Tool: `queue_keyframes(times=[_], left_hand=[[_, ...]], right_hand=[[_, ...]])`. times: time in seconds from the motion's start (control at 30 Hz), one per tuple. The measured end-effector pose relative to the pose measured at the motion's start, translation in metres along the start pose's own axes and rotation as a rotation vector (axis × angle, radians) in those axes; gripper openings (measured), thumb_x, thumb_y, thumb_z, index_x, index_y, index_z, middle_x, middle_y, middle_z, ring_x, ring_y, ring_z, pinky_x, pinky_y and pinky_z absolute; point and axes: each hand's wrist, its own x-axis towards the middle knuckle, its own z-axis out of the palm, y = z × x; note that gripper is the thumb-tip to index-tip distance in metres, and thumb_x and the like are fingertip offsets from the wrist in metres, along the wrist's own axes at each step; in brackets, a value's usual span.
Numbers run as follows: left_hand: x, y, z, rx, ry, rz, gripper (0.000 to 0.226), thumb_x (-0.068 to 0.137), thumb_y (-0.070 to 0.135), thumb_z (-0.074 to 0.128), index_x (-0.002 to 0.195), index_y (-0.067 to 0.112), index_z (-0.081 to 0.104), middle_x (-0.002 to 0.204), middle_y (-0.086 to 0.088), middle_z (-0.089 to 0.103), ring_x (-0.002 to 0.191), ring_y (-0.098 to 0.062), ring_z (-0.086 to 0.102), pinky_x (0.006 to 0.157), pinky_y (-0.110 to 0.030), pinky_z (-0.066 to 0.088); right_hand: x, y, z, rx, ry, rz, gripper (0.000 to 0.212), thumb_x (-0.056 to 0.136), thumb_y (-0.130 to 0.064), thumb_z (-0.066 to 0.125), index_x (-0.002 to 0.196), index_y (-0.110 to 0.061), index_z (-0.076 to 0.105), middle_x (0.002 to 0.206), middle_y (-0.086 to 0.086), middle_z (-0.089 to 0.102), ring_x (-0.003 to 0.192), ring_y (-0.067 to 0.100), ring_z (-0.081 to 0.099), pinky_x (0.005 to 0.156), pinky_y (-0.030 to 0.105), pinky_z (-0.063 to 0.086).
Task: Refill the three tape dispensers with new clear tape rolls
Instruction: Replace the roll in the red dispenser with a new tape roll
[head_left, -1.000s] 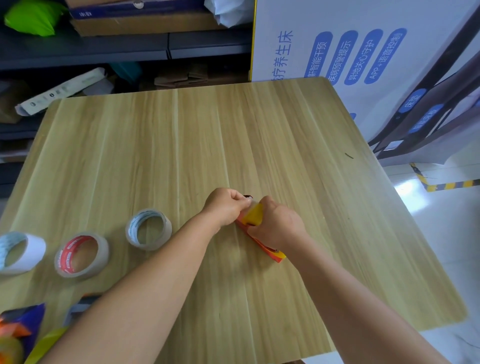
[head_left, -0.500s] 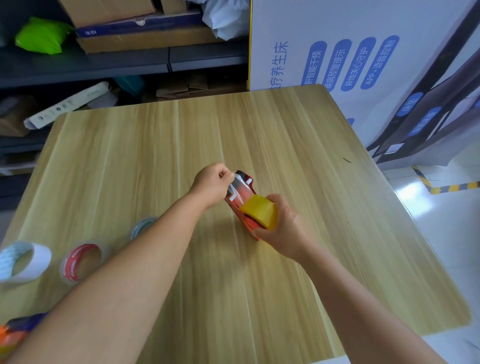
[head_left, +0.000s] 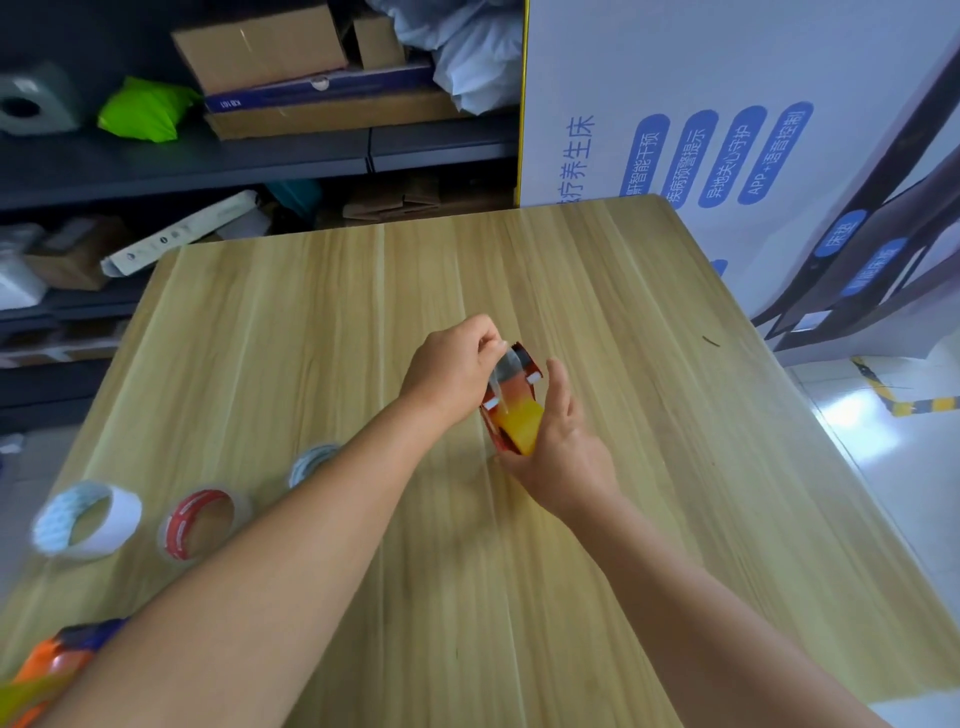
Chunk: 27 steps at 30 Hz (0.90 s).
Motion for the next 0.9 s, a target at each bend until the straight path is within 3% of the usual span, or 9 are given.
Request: queue_keyframes(times=[0.2, 0.37, 0.57, 0.67, 0.9], left_hand=[[-0.008, 0.006, -0.003, -0.007, 0.02, -0.028, 0.022, 0.097, 0.033, 0.044, 0.086, 0.016, 0.053, 0.071, -0.002, 0.061, 0.066, -0.023, 0.058, 0.057, -0.034, 0.045], [-0.013, 0.015, -0.007, -0.013, 0.011, -0.013, 0.021, 0.098, 0.033, 0.042, 0.09, 0.016, 0.051, 0.074, -0.003, 0.062, 0.068, -0.024, 0.058, 0.06, -0.037, 0.047], [-0.015, 0.02, -0.011, -0.007, -0.014, 0.006, 0.021, 0.099, 0.032, 0.04, 0.092, 0.016, 0.051, 0.076, -0.004, 0.063, 0.067, -0.023, 0.058, 0.057, -0.036, 0.047], [-0.015, 0.023, -0.014, -0.02, -0.004, 0.029, 0.019, 0.098, 0.032, 0.042, 0.089, 0.018, 0.052, 0.075, -0.001, 0.063, 0.064, -0.019, 0.057, 0.055, -0.034, 0.047], [-0.01, 0.033, -0.027, -0.102, 0.058, 0.055, 0.019, 0.096, 0.029, 0.042, 0.083, 0.019, 0.052, 0.075, -0.002, 0.067, 0.068, -0.023, 0.064, 0.064, -0.044, 0.054]], right_hand=[[0.004, -0.009, 0.004, -0.018, 0.011, 0.05, 0.101, 0.079, -0.06, 0.061, 0.147, -0.033, -0.01, 0.128, 0.004, 0.044, 0.076, 0.024, 0.056, 0.059, 0.03, 0.042], [0.002, -0.011, -0.001, 0.033, -0.026, 0.094, 0.101, 0.073, -0.058, 0.068, 0.146, -0.034, 0.002, 0.125, 0.005, 0.047, 0.087, 0.027, 0.062, 0.064, 0.032, 0.046], [0.0, -0.012, -0.006, 0.096, 0.028, 0.097, 0.09, 0.07, -0.063, 0.065, 0.14, -0.035, 0.015, 0.118, 0.002, 0.051, 0.073, 0.022, 0.054, 0.061, 0.03, 0.045], [0.001, -0.012, -0.008, 0.127, 0.057, 0.091, 0.083, 0.072, -0.059, 0.064, 0.137, -0.035, 0.02, 0.118, 0.0, 0.054, 0.075, 0.022, 0.056, 0.063, 0.03, 0.045], [0.008, -0.007, -0.021, 0.154, 0.073, 0.074, 0.076, 0.065, -0.047, 0.071, 0.126, -0.04, 0.026, 0.107, -0.002, 0.054, 0.074, 0.023, 0.061, 0.063, 0.032, 0.052]])
